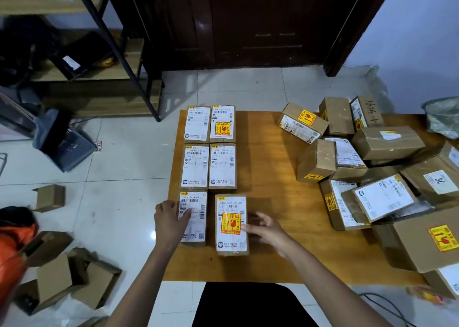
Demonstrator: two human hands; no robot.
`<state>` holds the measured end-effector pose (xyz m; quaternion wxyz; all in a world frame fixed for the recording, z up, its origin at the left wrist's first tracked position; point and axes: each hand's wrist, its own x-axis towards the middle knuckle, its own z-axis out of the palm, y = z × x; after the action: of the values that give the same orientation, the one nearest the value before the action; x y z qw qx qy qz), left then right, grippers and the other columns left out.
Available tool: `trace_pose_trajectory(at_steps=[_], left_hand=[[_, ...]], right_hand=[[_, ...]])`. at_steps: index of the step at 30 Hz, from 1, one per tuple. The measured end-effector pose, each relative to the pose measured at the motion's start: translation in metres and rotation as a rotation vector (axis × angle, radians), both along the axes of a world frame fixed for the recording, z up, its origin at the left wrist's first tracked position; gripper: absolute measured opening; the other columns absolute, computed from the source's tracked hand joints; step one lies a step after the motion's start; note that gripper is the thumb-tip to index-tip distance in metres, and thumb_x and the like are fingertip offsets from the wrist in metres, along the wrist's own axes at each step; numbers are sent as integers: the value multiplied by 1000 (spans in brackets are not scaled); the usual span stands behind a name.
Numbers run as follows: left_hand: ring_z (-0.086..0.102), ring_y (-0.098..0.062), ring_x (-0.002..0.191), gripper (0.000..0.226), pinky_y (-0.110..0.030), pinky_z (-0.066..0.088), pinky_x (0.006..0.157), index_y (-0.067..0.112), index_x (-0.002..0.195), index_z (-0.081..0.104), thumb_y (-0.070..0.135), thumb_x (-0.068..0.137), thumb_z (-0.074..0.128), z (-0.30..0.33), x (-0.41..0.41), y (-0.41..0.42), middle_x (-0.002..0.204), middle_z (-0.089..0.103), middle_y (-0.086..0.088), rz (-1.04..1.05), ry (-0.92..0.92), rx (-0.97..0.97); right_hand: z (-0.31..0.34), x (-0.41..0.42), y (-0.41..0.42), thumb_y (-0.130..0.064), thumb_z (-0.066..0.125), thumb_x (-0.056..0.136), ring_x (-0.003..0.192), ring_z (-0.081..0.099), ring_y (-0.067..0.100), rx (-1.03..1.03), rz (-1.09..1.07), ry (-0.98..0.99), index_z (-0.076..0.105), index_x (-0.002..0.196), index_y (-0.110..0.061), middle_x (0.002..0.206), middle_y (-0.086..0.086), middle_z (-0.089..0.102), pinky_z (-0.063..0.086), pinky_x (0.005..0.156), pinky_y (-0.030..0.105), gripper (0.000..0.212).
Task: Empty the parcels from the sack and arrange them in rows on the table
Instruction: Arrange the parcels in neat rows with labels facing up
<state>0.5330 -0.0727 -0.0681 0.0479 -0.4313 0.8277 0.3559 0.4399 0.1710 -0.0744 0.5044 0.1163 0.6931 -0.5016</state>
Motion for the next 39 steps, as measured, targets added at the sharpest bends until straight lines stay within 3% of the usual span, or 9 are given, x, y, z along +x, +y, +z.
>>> trace_pose_trajectory(at_steps=[3, 7, 12, 14, 20, 29, 33, 35, 39], left_hand=[[56, -31, 110, 46, -40, 49, 89, 1, 121, 49, 22, 86, 69, -9, 4, -3, 123, 51, -16, 12, -42, 119], [61, -29, 104, 45, -35, 51, 81, 3, 121, 49, 22, 85, 69, -15, 7, -7, 121, 55, -16, 14, -58, 154], [62, -29, 106, 46, -31, 51, 76, 5, 121, 48, 23, 84, 70, -20, 6, -13, 121, 59, -13, 1, -86, 196], [63, -29, 106, 46, -31, 52, 76, 5, 121, 48, 23, 84, 70, -21, 6, -13, 121, 60, -13, -10, -101, 208], [63, -28, 105, 43, -29, 50, 75, 6, 119, 49, 23, 85, 69, -20, 6, -12, 121, 60, -12, 3, -95, 212], [64, -27, 101, 44, -34, 56, 76, 8, 117, 51, 25, 83, 71, -18, 5, -18, 120, 59, -12, 4, -79, 218], [57, -21, 101, 41, -31, 52, 75, 6, 119, 51, 21, 86, 68, 1, -8, -23, 123, 55, -11, -17, 24, 98], [55, -20, 104, 40, -32, 50, 79, 7, 120, 50, 20, 86, 68, 14, -28, -24, 123, 54, -10, -56, 118, 52], [55, -16, 107, 39, -26, 44, 76, 11, 122, 51, 19, 87, 66, 37, -83, -18, 124, 53, -3, -140, 271, 78]], right_hand=[[-4, 3, -10, -20, 75, 82, 100, 50, 13, 31, -11, 21, 30, 149, -11, 145, 14, 41, 46, 51, 13, 81], [-9, 3, -20, -18, 73, 84, 104, 47, 14, 50, -26, 42, 28, 149, -10, 147, 14, 40, 46, 58, 14, 80], [-16, 3, -29, -28, 77, 81, 126, 50, 26, 79, -16, 54, 30, 149, -12, 152, 13, 34, 54, 85, 31, 85], [-18, 3, -30, -30, 77, 80, 128, 49, 27, 87, -8, 64, 31, 149, -12, 152, 13, 34, 55, 87, 31, 85], [-20, 2, -33, -34, 76, 81, 112, 59, 20, 147, 56, 195, 43, 143, -11, 145, 9, 47, 54, 66, 18, 74], [-22, -3, -34, -38, 77, 78, 115, 59, 23, 171, 127, 218, 43, 143, -14, 143, 8, 47, 55, 64, 19, 77], [-12, -19, -23, -46, 78, 75, 94, 64, 9, 176, 140, 308, 58, 124, -21, 107, -6, 64, 60, 77, 33, 58], [0, -37, -20, -47, 78, 74, 91, 64, 7, 214, 119, 391, 62, 116, -25, 100, -9, 65, 58, 81, 37, 50], [41, -78, -14, -44, 76, 77, 87, 61, 1, 244, 43, 584, 61, 113, -26, 99, -13, 64, 46, 66, 19, 42]])
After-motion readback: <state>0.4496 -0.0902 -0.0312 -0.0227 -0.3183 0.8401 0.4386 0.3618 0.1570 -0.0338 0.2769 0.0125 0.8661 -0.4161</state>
